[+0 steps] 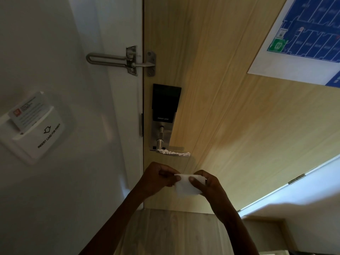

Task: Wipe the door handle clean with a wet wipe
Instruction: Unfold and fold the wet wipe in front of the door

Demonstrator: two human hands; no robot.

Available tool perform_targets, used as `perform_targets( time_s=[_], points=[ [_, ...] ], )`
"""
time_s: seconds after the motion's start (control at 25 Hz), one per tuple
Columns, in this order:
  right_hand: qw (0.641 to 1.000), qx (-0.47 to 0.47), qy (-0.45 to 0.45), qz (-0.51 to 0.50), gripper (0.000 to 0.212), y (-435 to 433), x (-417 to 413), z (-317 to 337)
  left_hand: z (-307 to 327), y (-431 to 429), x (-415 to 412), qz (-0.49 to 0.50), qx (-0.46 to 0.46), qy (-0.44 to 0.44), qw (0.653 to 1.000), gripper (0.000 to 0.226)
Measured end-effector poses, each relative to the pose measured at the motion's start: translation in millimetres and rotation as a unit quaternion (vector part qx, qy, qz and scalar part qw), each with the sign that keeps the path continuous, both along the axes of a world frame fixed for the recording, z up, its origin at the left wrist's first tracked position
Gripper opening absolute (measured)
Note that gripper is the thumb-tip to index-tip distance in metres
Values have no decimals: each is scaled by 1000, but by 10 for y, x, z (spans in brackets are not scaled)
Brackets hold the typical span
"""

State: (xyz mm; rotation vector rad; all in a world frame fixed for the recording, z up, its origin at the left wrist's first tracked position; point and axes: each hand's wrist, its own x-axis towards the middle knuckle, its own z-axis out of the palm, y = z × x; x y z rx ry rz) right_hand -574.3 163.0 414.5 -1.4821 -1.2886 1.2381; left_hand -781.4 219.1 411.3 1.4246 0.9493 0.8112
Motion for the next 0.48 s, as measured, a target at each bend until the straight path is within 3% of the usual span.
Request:
perform_targets(
  time_s=[0.16,0.28,0.4,0.48],
  points=[
    [995,-11,65,73,48,-22,2,-89,-4,33,20,-5,12,-11,1000,18],
    [994,-25,89,53,62,-25,29,-102,-6,74,15,-3,26,11,1000,15],
    [994,10,107,-19,33,-32,142,-76,-17,128,-94,66,15,19,998,8],
    [988,58,57,-128,26,37,201,35,-54,203,-232,172,12,32,985,9]
  ],
)
